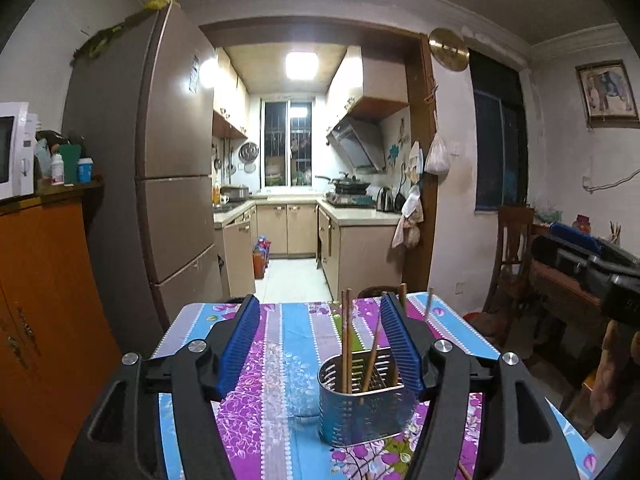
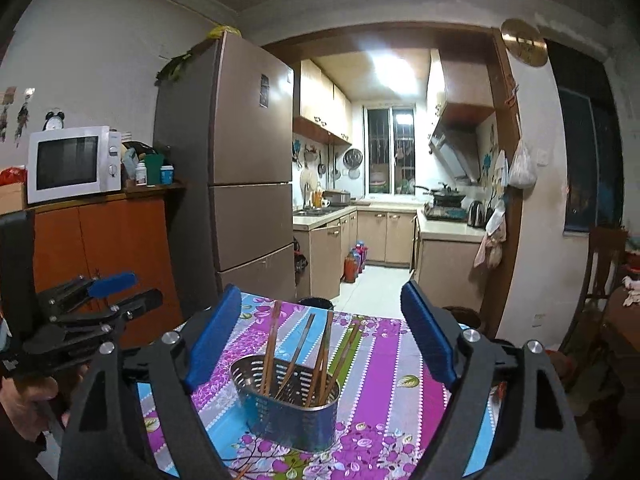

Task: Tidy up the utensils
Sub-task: 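Withdraw both tools from the holder back to the loose chopsticks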

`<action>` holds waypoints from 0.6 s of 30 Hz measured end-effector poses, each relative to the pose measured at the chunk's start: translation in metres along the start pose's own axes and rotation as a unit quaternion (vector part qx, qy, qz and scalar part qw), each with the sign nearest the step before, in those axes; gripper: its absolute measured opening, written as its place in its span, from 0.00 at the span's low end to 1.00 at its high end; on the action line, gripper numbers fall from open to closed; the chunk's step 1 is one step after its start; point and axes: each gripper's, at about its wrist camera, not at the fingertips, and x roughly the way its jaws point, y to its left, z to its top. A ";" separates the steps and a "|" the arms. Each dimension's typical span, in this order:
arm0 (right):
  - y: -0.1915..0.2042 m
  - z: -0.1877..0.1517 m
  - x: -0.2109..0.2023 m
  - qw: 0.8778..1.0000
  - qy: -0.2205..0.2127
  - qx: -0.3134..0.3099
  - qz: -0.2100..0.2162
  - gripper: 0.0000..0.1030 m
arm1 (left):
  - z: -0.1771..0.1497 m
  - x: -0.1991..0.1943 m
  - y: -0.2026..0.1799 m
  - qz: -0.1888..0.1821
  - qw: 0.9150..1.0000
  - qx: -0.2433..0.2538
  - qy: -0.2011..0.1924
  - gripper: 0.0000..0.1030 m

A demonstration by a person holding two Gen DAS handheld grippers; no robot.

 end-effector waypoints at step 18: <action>0.047 -0.108 -0.131 0.999 -0.020 -0.022 -0.014 0.84 | -0.124 -0.136 -0.026 -0.037 0.999 0.018 -0.026 0.70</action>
